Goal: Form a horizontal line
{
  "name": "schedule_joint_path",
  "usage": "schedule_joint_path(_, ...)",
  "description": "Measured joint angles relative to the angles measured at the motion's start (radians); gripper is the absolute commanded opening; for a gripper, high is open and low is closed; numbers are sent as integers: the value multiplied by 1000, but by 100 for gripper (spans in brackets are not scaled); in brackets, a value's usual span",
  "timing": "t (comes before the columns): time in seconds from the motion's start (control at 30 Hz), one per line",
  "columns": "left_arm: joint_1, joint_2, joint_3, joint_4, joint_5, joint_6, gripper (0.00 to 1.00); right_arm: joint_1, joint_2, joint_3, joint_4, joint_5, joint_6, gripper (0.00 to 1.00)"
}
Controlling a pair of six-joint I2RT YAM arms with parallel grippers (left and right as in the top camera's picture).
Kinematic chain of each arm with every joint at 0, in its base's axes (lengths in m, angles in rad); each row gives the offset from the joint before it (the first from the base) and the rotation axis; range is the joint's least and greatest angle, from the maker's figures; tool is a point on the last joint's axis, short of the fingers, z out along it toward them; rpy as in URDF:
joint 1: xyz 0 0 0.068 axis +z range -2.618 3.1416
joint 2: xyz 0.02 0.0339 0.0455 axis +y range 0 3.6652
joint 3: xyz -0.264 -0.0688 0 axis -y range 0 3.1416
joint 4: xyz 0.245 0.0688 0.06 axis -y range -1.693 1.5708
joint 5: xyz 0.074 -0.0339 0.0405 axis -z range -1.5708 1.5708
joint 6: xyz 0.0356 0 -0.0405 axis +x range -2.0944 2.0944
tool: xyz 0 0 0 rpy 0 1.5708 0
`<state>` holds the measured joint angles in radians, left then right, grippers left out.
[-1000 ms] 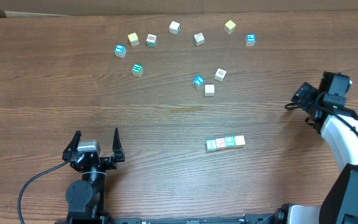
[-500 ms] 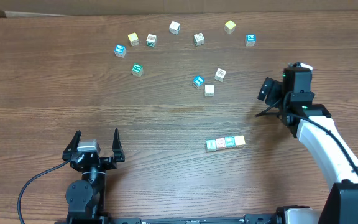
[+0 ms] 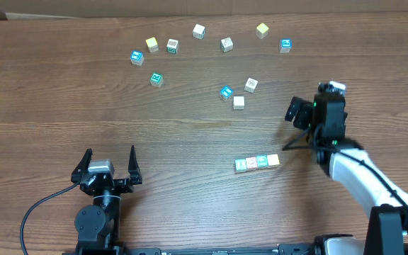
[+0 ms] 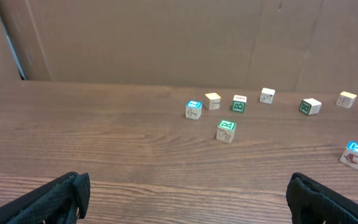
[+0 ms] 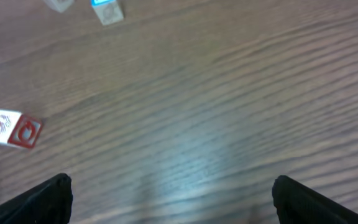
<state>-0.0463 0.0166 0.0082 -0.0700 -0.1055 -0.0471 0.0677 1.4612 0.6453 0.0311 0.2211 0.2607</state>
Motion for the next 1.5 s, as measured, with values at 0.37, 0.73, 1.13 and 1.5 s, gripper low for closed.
schedule_joint_path(0.37,0,0,0,0,0,0,100,-3,-98,-258,224,-60,-84,100)
schedule_joint_path(0.73,0,0,0,0,0,3,100,-55,-329,-423,306,-162,-130,100)
schedule_joint_path(1.13,0,-1,0,0,0,3,99,-66,-644,-620,308,-198,-151,100)
schedule_joint_path(1.5,0,-1,0,0,0,3,100,-67,-941,-627,18,-199,-156,100)
